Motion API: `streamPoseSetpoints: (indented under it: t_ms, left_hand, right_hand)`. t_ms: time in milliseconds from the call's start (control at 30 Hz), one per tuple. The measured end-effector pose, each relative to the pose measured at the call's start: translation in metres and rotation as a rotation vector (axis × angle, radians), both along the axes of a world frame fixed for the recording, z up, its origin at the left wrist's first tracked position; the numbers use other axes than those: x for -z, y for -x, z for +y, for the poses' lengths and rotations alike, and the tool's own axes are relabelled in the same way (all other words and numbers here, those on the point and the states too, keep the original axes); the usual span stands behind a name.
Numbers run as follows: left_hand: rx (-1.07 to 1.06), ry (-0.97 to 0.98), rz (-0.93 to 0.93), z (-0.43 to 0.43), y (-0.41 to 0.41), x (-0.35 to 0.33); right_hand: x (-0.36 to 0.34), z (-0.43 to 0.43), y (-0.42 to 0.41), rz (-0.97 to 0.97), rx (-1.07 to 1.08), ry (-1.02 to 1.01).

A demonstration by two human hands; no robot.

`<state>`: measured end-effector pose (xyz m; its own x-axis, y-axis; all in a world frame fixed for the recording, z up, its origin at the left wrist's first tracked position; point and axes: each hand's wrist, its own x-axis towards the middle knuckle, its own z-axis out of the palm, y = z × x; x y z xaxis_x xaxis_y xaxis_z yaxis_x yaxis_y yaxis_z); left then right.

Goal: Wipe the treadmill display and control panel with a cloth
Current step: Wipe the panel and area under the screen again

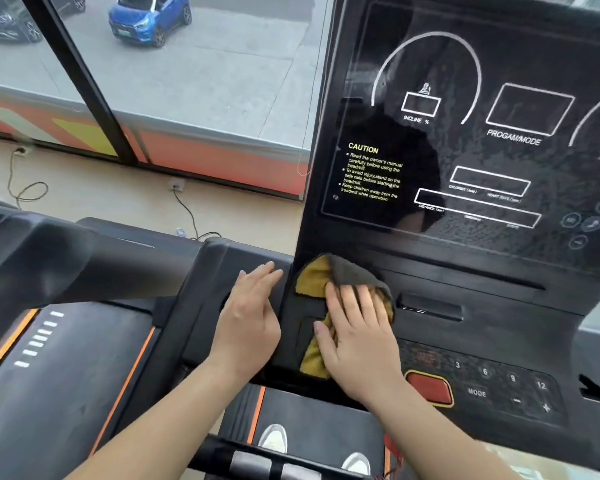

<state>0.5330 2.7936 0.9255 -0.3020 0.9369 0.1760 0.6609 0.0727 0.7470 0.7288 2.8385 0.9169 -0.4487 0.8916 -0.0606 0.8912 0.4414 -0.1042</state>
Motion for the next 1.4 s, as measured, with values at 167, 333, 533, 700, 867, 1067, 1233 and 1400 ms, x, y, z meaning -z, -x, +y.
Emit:
streamPoseSetpoints:
  t_ms: [167, 333, 533, 700, 867, 1067, 1233, 1400]
  left_hand:
    - [-0.027, 0.042, 0.063, -0.017, 0.014, 0.005]
    - [-0.044, 0.061, 0.11, -0.02, 0.022, 0.003]
    - [0.114, -0.058, 0.104, -0.004, -0.033, -0.008]
    - [0.307, -0.115, 0.135, 0.019, -0.102, -0.015]
    - [0.428, -0.07, 0.104, 0.04, -0.163, -0.016]
    - [0.497, -0.035, 0.103, 0.049, -0.203, -0.024]
    - [0.427, -0.021, 0.136, 0.046, -0.183, -0.035]
    - [0.308, -0.037, 0.145, 0.04, -0.151, -0.037]
  right_hand:
    - [0.002, -0.014, 0.034, 0.066, 0.116, 0.053]
    - [-0.002, -0.017, 0.042, 0.115, -0.191, 0.118]
    - [-0.007, -0.031, -0.028, 0.052, -0.247, 0.098]
    - [-0.009, -0.042, -0.113, 0.03, -0.021, 0.108]
    - [-0.01, -0.046, -0.22, 0.03, 0.246, 0.133]
    - [-0.012, -0.004, -0.258, 0.186, 0.533, 0.078]
    - [-0.019, 0.029, -0.224, 0.521, 0.589, 0.022]
    - [-0.014, 0.033, -0.187, 0.506, 0.197, -0.059]
